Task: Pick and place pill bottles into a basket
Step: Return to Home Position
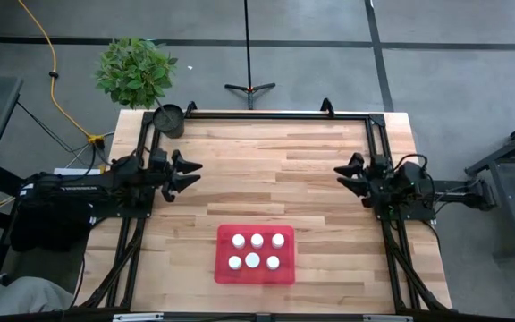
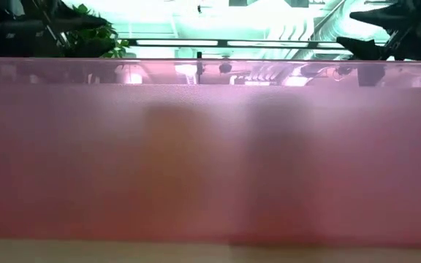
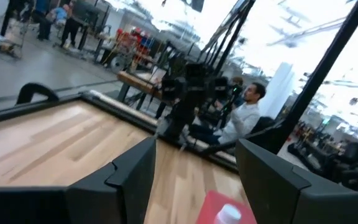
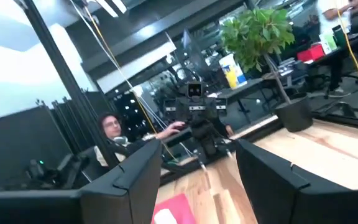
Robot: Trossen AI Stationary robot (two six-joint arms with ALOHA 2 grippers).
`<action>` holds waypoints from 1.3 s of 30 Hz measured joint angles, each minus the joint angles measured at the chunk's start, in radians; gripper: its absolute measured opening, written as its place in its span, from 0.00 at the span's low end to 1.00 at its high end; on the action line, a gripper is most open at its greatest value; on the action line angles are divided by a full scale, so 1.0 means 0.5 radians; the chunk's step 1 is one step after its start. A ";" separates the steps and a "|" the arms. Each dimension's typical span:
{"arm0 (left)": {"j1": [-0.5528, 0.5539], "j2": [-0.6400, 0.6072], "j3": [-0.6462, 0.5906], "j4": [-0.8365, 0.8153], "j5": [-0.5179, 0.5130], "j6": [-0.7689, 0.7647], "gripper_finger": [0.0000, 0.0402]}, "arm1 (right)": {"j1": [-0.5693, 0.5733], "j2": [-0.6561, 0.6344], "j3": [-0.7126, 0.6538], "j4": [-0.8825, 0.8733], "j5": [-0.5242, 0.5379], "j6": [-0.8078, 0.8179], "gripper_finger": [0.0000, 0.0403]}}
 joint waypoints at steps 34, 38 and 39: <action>0.001 0.028 -0.124 -0.611 -0.252 0.052 0.63 | 0.000 0.008 -0.001 -0.625 0.103 -0.695 0.49; 0.001 0.027 -0.125 -0.720 -0.251 0.052 0.63 | 0.000 0.008 -0.001 -0.627 0.103 -0.695 0.49; 0.001 0.028 -0.125 -0.737 -0.251 0.052 0.63 | 0.000 0.008 -0.001 -0.627 0.103 -0.695 0.49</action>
